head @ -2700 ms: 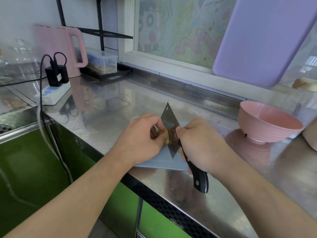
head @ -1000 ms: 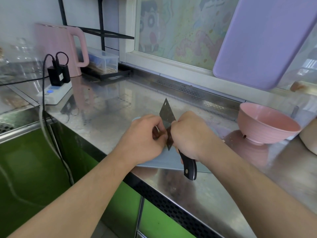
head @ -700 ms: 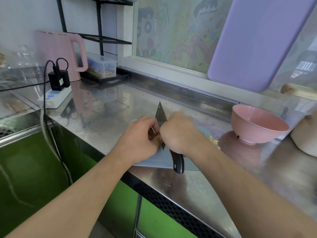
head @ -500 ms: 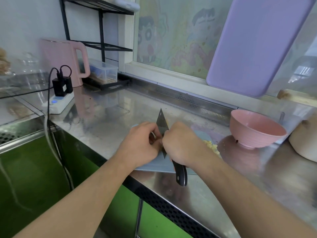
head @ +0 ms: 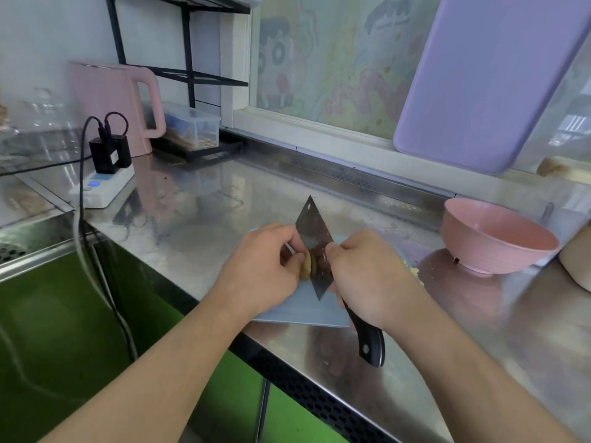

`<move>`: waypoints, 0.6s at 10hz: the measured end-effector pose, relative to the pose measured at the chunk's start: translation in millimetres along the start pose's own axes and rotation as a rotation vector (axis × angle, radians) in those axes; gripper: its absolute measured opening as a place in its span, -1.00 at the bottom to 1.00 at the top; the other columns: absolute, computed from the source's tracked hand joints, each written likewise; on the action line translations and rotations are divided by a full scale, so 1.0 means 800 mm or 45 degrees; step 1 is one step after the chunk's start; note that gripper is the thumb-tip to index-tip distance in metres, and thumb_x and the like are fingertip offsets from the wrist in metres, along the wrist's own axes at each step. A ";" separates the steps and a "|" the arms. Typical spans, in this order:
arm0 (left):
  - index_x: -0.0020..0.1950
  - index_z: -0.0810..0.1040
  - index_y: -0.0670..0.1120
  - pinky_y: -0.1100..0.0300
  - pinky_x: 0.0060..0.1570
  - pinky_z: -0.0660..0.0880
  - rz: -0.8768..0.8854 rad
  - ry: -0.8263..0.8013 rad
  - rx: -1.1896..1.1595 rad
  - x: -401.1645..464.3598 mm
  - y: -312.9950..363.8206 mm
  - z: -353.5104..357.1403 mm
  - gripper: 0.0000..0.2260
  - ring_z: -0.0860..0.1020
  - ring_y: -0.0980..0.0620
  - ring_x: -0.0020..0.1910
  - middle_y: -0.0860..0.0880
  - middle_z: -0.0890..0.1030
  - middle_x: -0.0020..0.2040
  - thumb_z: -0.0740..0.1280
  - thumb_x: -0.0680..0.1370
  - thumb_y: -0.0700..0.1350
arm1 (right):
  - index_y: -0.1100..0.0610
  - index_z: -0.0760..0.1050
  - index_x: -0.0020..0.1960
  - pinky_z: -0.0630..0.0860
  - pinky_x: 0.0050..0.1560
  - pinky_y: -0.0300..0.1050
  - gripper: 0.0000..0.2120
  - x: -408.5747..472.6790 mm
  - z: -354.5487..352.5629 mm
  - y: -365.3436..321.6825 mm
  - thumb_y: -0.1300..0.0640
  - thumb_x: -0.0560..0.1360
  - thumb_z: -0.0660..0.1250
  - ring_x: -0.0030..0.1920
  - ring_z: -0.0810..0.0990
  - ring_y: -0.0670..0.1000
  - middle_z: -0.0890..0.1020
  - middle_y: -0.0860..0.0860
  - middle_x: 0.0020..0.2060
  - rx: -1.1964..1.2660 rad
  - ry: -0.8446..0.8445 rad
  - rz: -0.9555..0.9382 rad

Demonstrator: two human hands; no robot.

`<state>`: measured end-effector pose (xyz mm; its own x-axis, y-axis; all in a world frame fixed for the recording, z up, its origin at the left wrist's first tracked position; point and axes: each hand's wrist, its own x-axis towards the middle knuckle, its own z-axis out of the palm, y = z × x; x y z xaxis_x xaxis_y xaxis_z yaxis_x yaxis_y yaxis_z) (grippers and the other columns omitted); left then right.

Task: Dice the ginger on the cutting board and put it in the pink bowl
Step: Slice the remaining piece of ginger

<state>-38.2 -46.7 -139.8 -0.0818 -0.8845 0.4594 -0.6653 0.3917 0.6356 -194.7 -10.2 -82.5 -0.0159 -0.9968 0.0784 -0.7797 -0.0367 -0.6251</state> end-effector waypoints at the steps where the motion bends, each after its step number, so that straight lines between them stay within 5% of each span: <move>1: -0.19 0.63 0.09 0.09 -0.06 0.60 -0.040 0.005 -0.009 0.000 0.002 -0.002 -0.83 0.59 0.20 -0.17 0.17 0.62 -0.15 0.44 0.53 -0.18 | 0.21 0.59 -0.07 0.69 0.02 0.20 -0.70 -0.002 -0.002 -0.004 0.09 0.69 0.18 -0.03 0.73 0.33 0.72 0.29 -0.08 0.022 -0.022 -0.018; 3: -0.18 0.67 0.06 0.43 -0.17 0.53 -0.200 -0.004 -0.112 0.001 -0.001 -0.003 -0.82 0.63 0.28 -0.21 0.21 0.69 -0.26 0.41 0.56 -0.18 | 0.21 0.54 -0.11 0.69 0.03 0.24 -0.70 -0.005 -0.014 -0.004 0.11 0.69 0.18 -0.05 0.72 0.34 0.71 0.33 -0.09 0.003 0.039 -0.023; 5: -0.09 0.65 0.10 0.49 -0.21 0.44 -0.282 0.023 -0.124 0.007 -0.003 -0.002 -0.92 0.60 0.31 -0.17 0.19 0.68 -0.18 0.43 0.58 -0.06 | 0.44 0.49 -0.11 0.65 -0.17 0.32 -0.62 -0.005 -0.016 -0.007 0.12 0.66 0.20 -0.33 0.54 0.24 0.63 0.43 -0.16 0.093 0.060 0.005; 6: -0.07 0.65 0.09 0.50 -0.17 0.48 -0.259 0.009 -0.136 0.008 -0.005 0.000 -0.93 0.59 0.33 -0.16 0.18 0.68 -0.18 0.45 0.57 -0.08 | 0.32 0.59 -0.08 0.69 -0.01 0.27 -0.66 -0.008 -0.017 -0.014 0.11 0.68 0.18 -0.13 0.71 0.33 0.70 0.35 -0.10 0.100 0.071 0.019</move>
<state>-36.2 -53.8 -139.1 0.0514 -0.9464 0.3190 -0.5852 0.2303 0.7775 -193.9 -2.4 -65.5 -0.0635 -0.9919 0.1102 -0.7278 -0.0296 -0.6852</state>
